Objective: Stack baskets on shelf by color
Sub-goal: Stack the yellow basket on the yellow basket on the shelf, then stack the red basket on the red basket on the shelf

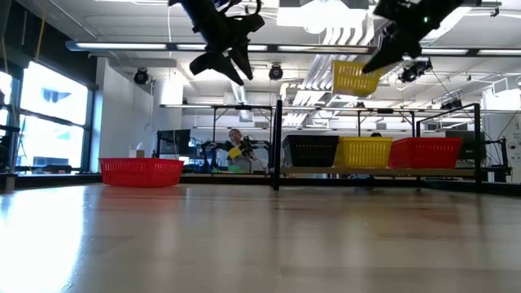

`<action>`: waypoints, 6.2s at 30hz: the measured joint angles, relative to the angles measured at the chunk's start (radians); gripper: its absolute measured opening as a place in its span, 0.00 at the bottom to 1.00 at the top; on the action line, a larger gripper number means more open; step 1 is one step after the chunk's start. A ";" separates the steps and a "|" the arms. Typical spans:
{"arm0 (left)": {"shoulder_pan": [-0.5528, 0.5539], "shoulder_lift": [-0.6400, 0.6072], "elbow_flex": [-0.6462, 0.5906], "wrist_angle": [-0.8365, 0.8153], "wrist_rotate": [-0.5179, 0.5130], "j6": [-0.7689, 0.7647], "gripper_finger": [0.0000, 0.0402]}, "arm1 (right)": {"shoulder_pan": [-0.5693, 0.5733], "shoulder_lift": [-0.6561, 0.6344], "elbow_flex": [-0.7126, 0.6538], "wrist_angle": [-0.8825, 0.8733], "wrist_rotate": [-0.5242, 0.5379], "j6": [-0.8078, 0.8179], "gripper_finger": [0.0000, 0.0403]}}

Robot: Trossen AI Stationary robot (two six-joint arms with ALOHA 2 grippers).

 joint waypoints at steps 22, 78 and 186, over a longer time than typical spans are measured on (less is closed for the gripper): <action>0.023 0.001 -0.001 -0.001 0.000 -0.007 0.29 | -0.255 -0.009 -0.222 0.104 -0.369 -0.299 0.00; 0.029 0.002 -0.001 -0.032 0.026 0.020 0.29 | -0.240 0.047 -0.222 0.096 -0.204 -0.195 0.25; -0.046 -0.291 -0.334 -0.546 0.190 -0.230 0.01 | 0.295 -0.063 -0.221 0.487 -0.315 0.630 0.21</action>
